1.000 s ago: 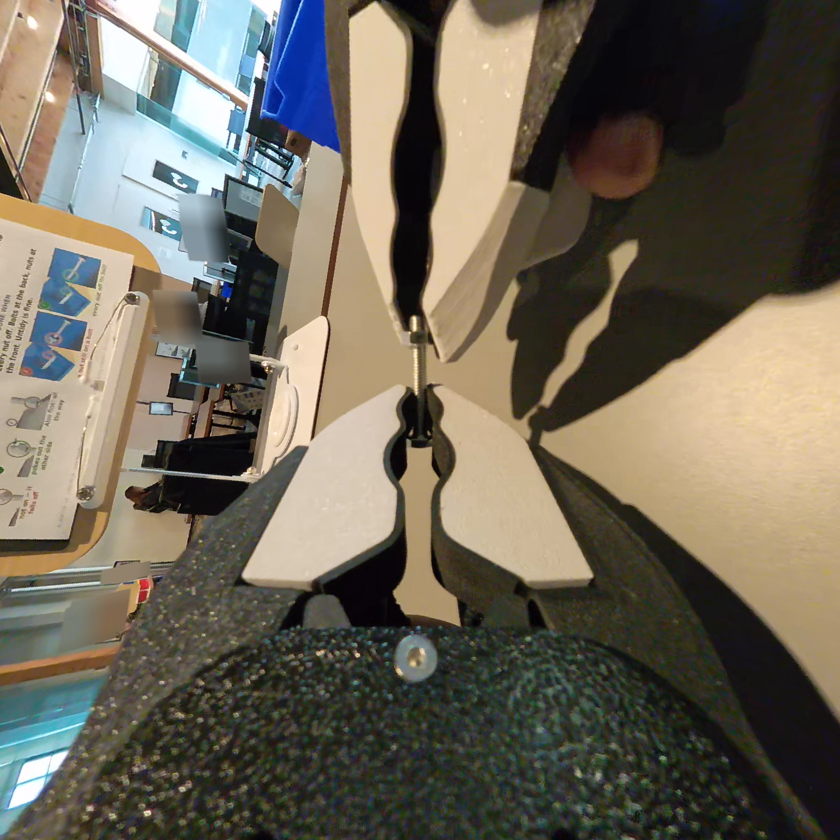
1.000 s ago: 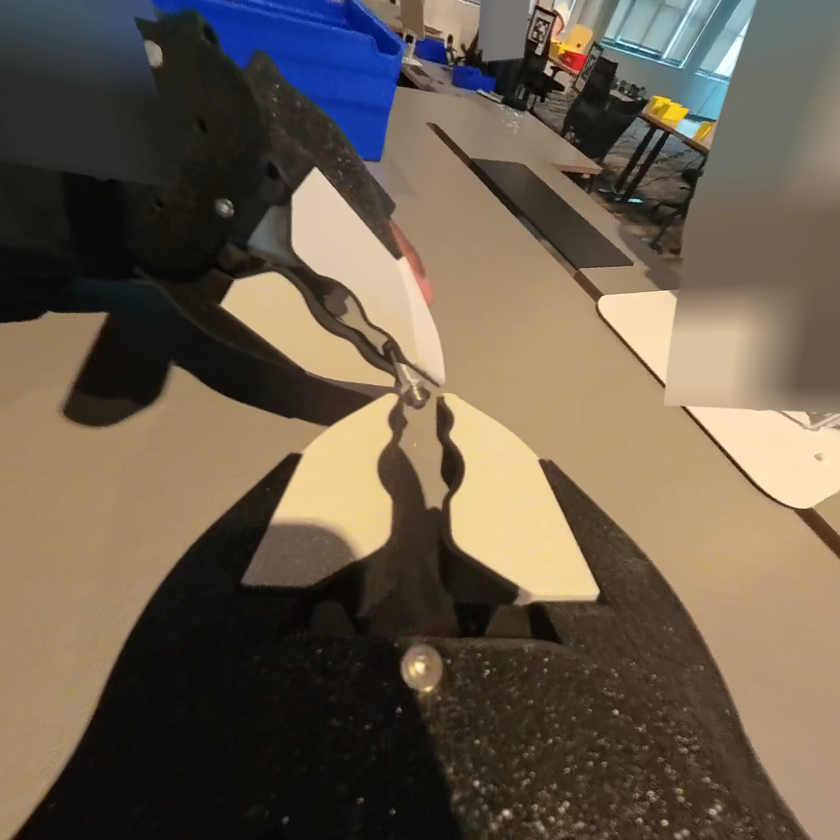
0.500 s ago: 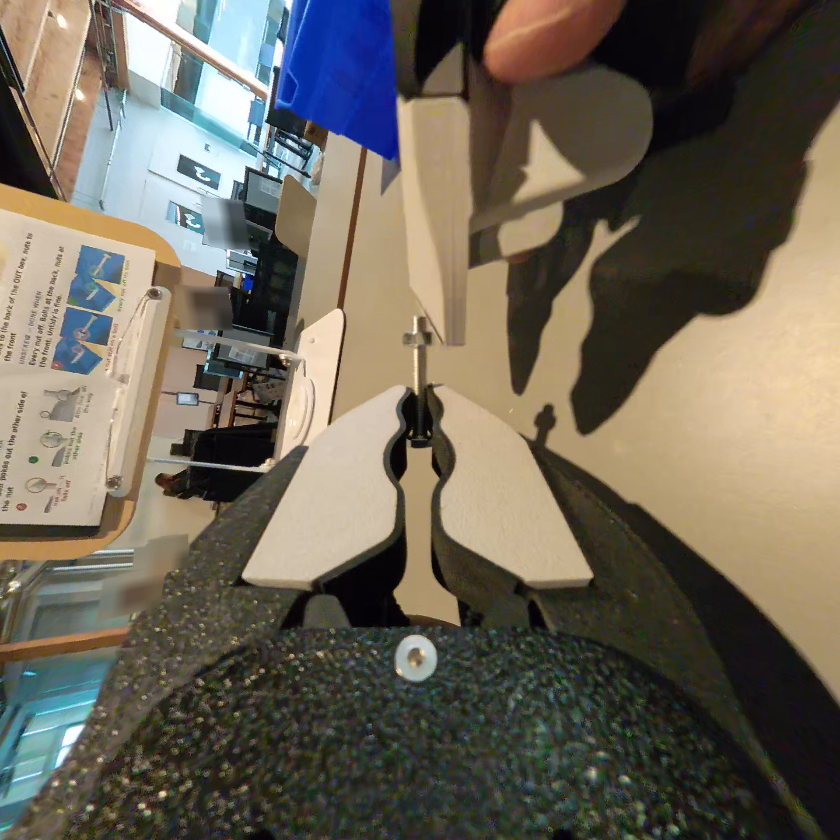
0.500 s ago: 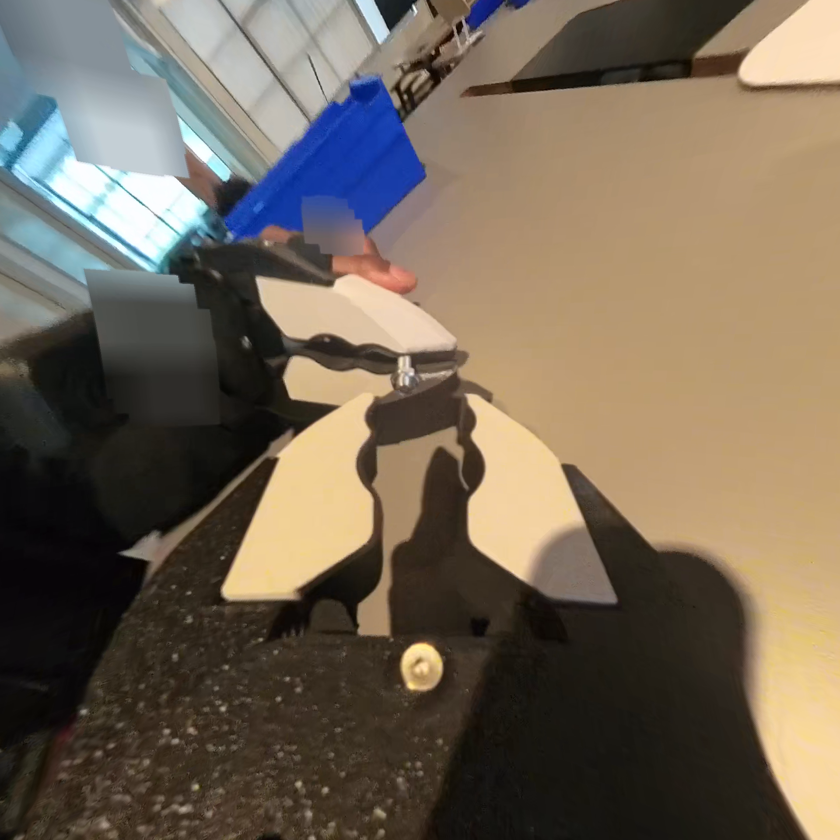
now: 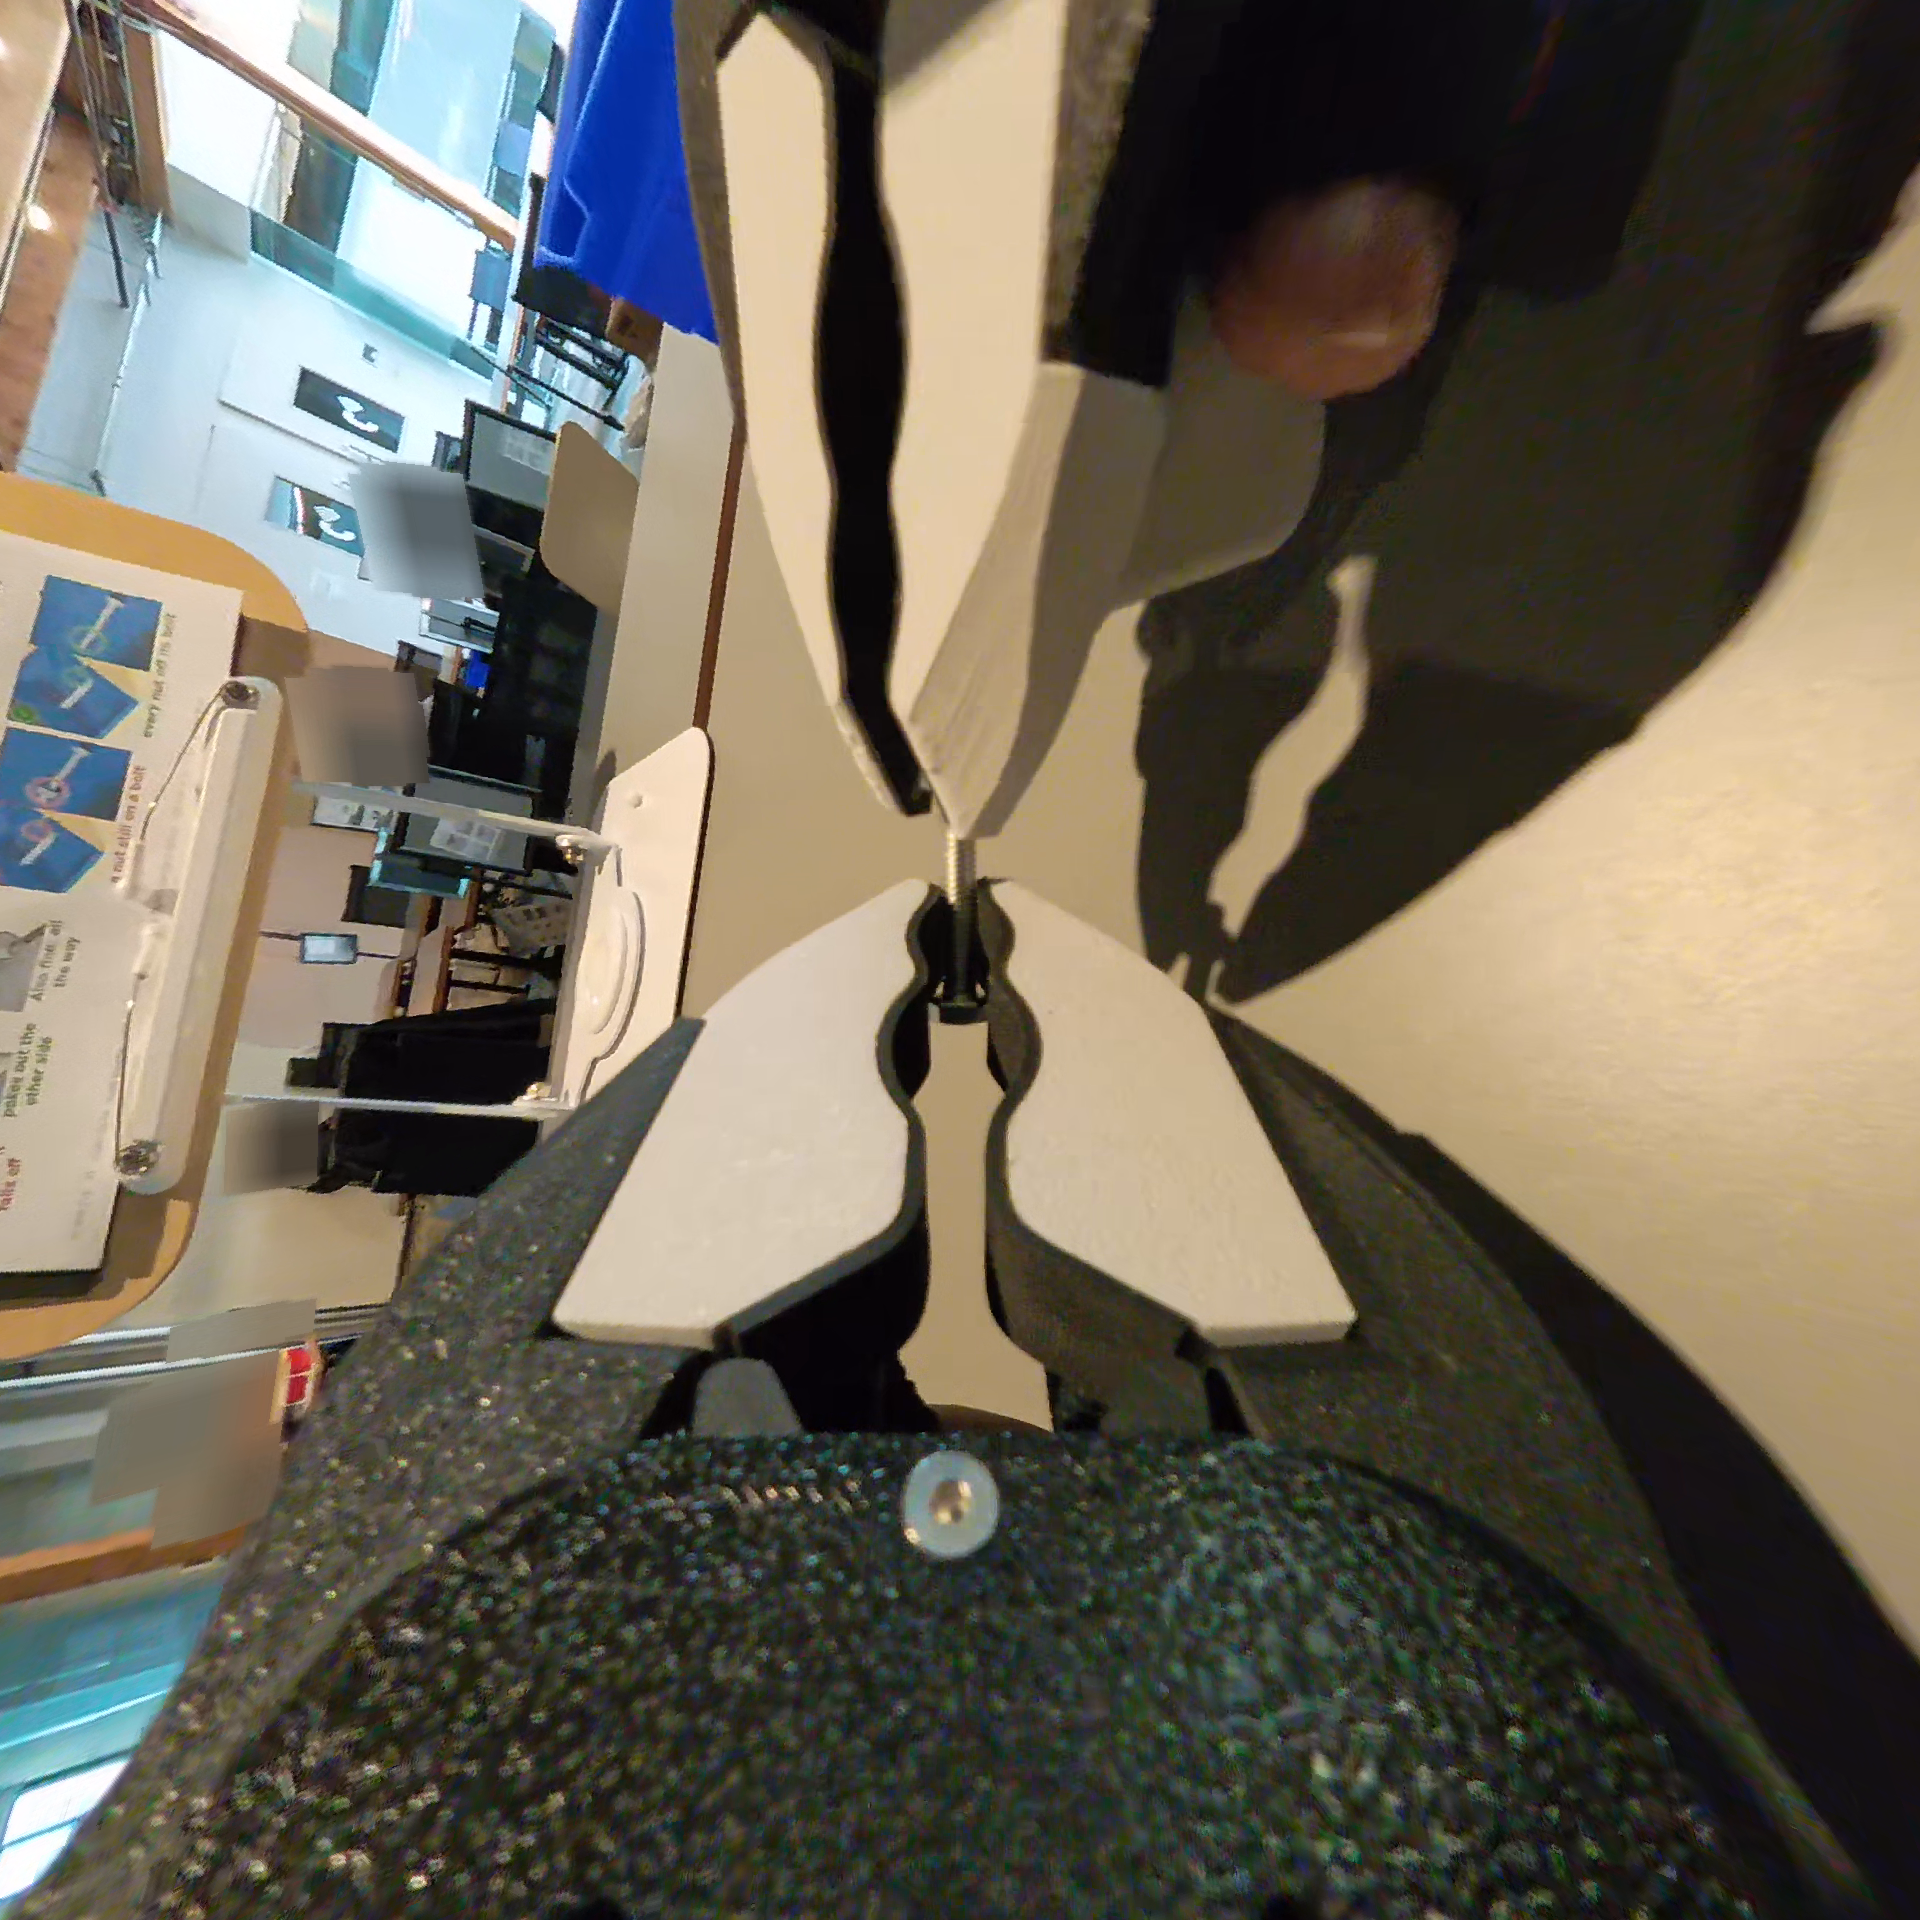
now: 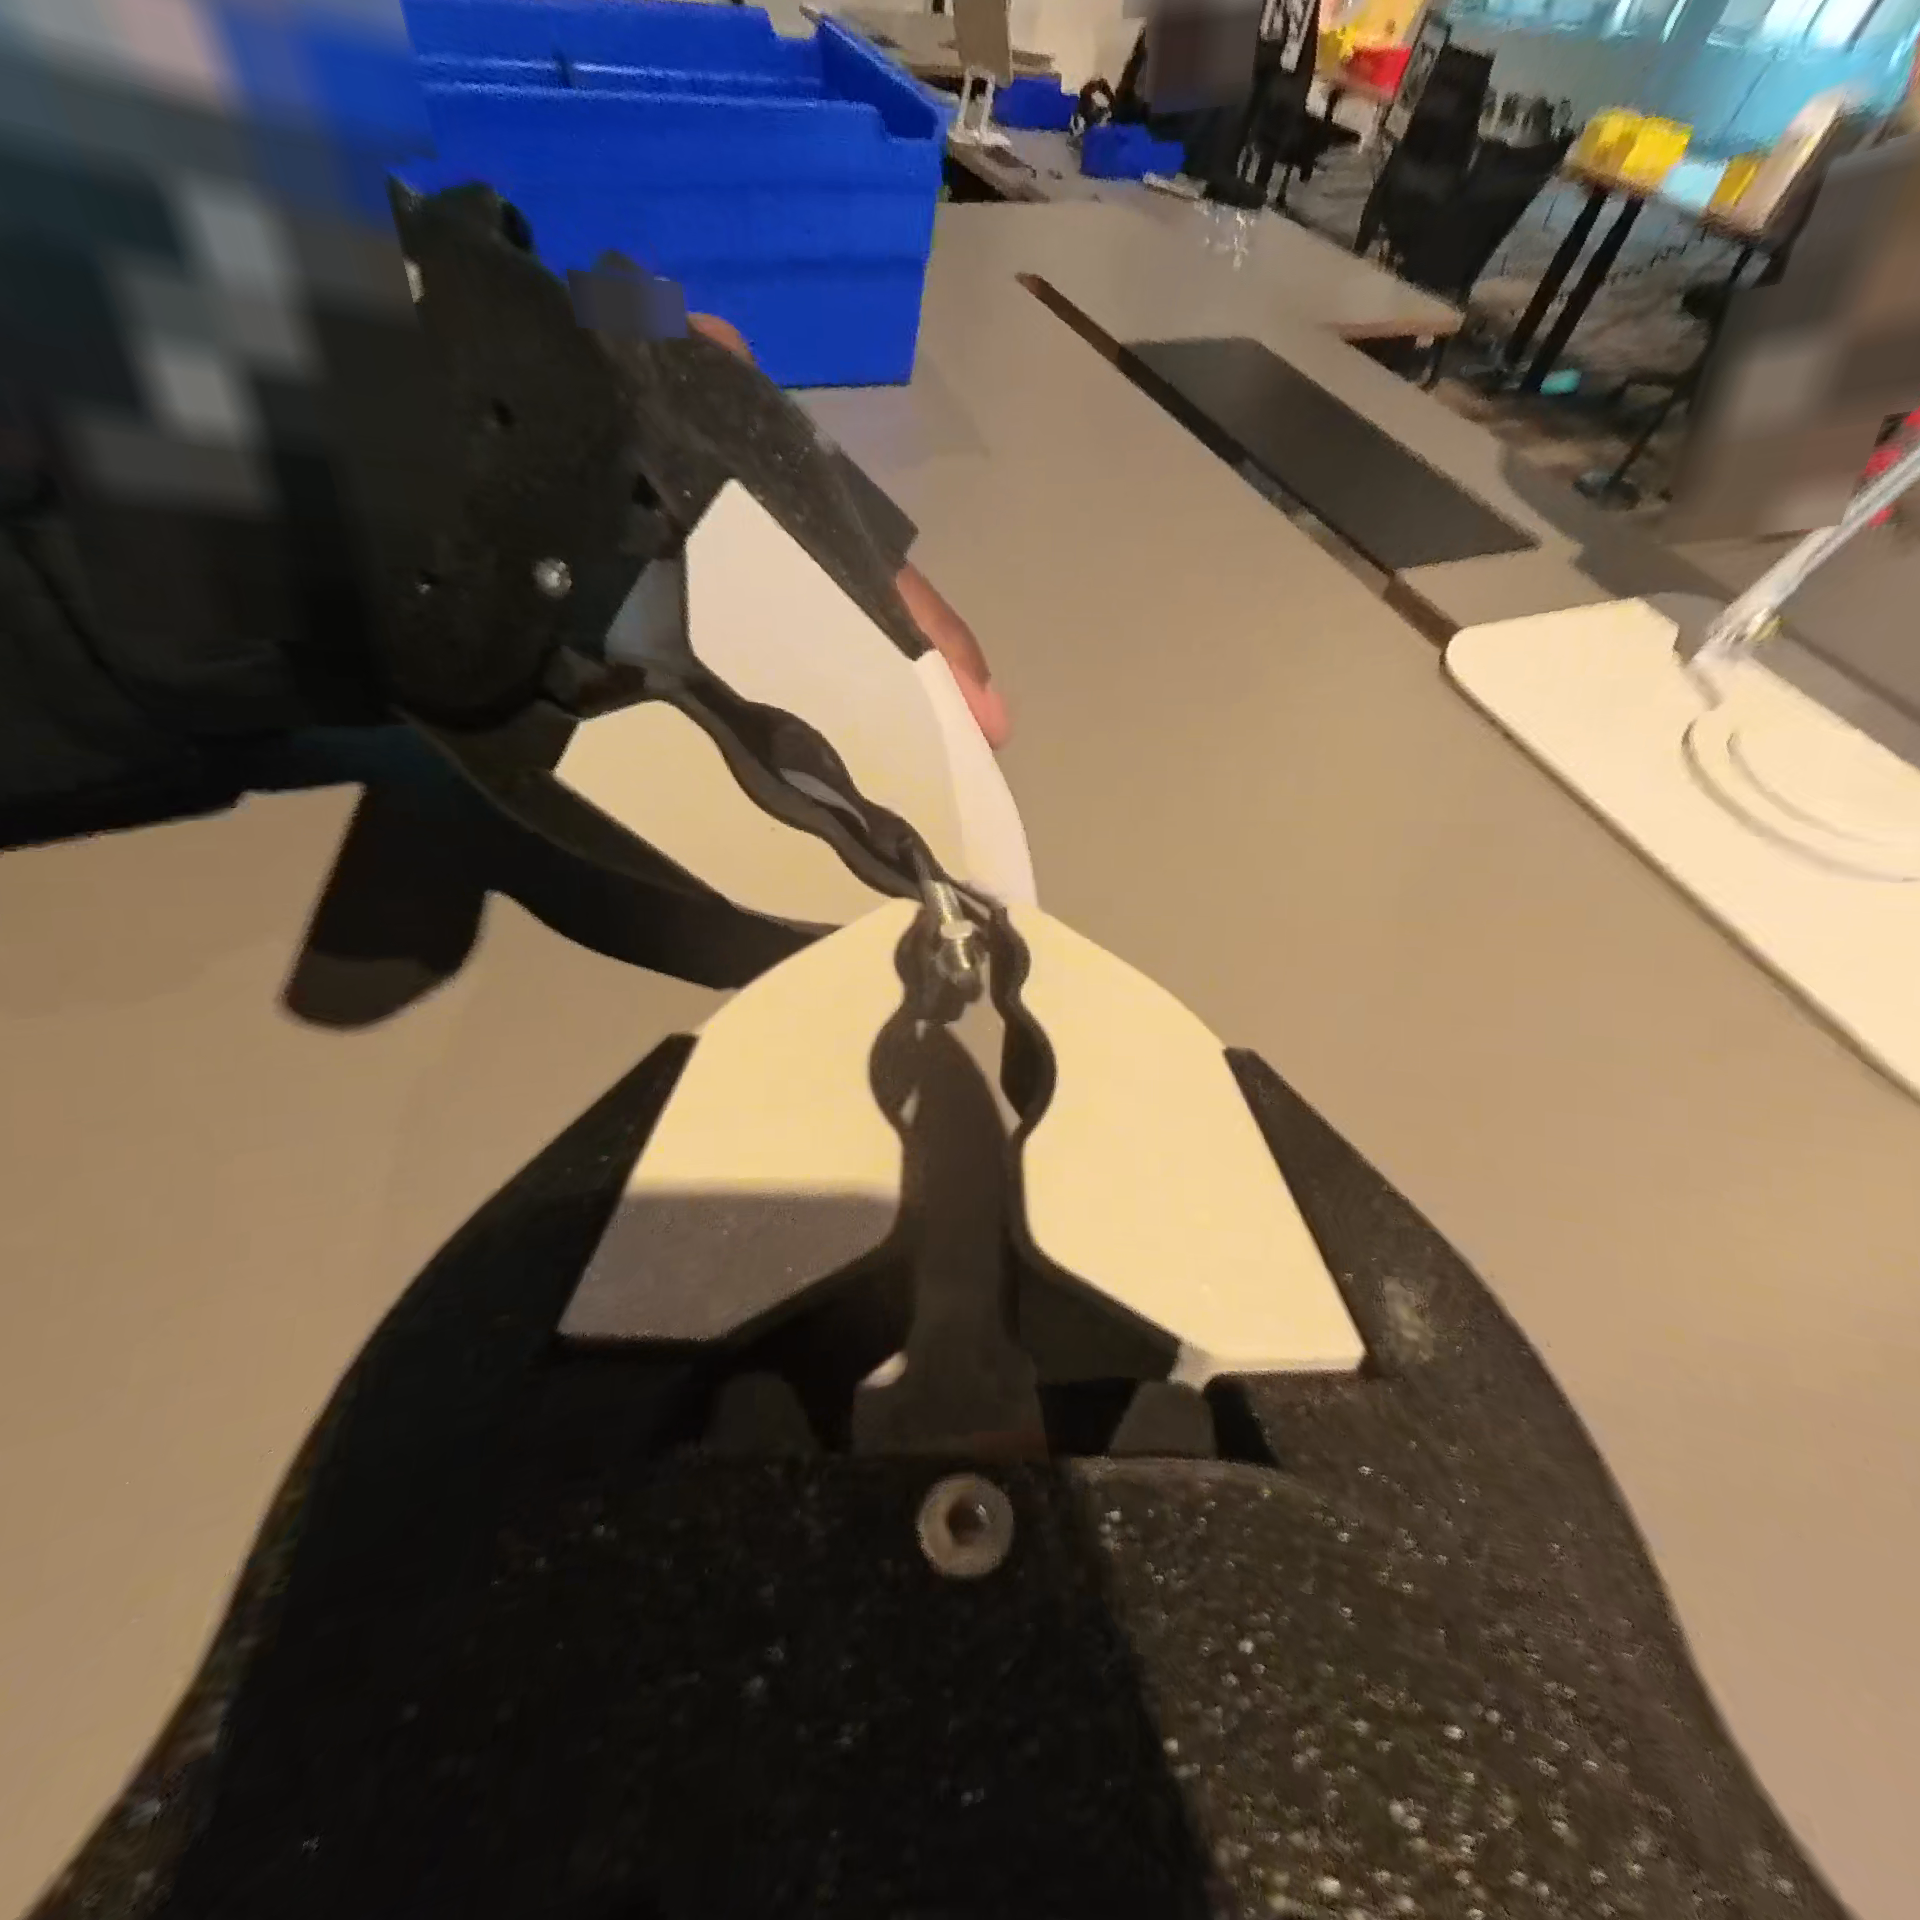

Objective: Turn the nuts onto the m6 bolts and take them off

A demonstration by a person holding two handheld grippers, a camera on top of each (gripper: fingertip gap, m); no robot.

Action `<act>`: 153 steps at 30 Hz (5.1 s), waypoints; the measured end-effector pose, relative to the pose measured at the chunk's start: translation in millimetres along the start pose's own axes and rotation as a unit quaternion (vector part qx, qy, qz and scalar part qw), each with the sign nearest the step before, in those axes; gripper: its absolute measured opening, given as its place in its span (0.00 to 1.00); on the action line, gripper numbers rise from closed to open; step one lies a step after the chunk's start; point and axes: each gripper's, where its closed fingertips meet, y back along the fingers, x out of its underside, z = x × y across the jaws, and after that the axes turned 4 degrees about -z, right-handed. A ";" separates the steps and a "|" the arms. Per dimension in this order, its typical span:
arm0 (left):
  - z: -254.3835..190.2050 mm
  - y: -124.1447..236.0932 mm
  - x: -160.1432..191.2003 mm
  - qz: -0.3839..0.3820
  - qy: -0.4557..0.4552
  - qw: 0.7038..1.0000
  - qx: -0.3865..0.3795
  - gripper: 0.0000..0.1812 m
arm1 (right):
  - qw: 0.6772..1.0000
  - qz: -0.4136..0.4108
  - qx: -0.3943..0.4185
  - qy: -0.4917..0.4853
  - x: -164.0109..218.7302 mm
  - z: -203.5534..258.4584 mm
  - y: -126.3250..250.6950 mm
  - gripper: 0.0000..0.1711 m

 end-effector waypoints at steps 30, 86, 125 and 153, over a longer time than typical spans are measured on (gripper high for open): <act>1.1 -0.7 -3.2 -0.011 0.009 1.000 -0.007 0.03 | 0.999 0.017 0.009 0.028 2.6 -1.4 0.9 0.08; 7.2 -3.0 0.8 0.011 -0.007 0.999 -0.030 0.03 | 0.996 0.035 -0.016 -0.083 13.0 -6.0 1.5 0.25; 3.3 -4.0 -4.6 -0.005 0.008 1.000 -0.021 0.03 | 1.000 0.004 0.002 0.000 4.1 -8.7 6.5 0.13; 10.3 -3.5 -1.6 0.017 -0.016 0.999 -0.043 0.03 | 0.999 -0.016 -0.010 -0.026 -3.0 -8.4 10.2 0.14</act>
